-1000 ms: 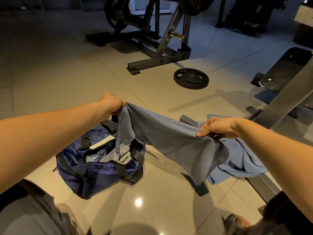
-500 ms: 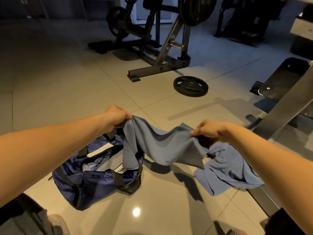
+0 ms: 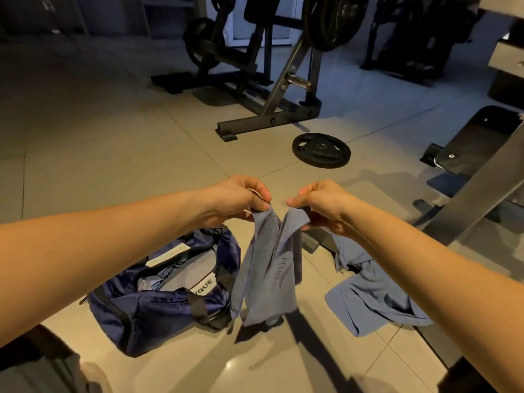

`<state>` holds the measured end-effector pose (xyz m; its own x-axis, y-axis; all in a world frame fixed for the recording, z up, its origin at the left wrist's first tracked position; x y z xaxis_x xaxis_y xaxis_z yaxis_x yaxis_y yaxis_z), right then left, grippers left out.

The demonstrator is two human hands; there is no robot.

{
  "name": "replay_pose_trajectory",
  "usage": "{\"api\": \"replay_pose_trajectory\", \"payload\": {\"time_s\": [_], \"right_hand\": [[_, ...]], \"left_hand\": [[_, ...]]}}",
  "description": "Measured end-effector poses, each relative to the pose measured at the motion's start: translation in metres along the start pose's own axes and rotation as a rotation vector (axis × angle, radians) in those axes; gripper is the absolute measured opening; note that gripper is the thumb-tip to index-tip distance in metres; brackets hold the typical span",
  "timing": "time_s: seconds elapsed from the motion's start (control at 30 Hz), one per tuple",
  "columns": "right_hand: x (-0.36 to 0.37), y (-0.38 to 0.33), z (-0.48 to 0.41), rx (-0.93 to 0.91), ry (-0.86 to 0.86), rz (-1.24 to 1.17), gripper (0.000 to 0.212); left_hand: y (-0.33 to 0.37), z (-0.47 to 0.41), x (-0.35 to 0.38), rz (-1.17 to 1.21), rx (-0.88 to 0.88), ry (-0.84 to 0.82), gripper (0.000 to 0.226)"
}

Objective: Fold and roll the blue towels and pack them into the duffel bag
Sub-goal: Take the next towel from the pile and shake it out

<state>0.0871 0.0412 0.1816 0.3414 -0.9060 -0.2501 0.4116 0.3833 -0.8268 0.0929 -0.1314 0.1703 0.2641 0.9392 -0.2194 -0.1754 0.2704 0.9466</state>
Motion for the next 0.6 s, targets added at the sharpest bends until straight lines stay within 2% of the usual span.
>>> {"api": "replay_pose_trajectory", "payload": {"time_s": [0.13,0.27,0.37,0.5,0.6], "right_hand": [[0.008,-0.004,0.005,-0.005,-0.074,-0.065,0.004],[0.018,-0.003,0.01,0.055,-0.239,-0.216,0.03],[0.021,-0.004,0.011,0.027,-0.299,-0.19,0.041],[0.024,-0.009,0.014,-0.092,-0.277,-0.031,0.021],[0.027,-0.013,0.016,-0.169,-0.266,0.097,0.016]], "left_hand": [[0.004,0.004,-0.011,0.01,-0.012,-0.012,0.02],[0.003,0.007,-0.019,0.08,-0.043,0.07,0.02],[0.001,0.008,-0.02,0.124,-0.042,0.089,0.022],[0.005,0.007,-0.022,0.143,-0.005,0.119,0.024],[0.007,0.007,-0.022,0.149,0.009,0.114,0.021]]}}
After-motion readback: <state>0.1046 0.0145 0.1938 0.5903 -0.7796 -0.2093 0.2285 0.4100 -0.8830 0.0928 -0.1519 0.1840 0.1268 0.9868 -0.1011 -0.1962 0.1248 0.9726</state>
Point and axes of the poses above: each hand's wrist, its own z-axis away from the middle knuckle, its own x-axis out of the palm, y = z × x, the point moved 7 cm from there along -z, towards the middle knuckle, and after that the axes turned 5 degrees about x, right-handed, at the moved point
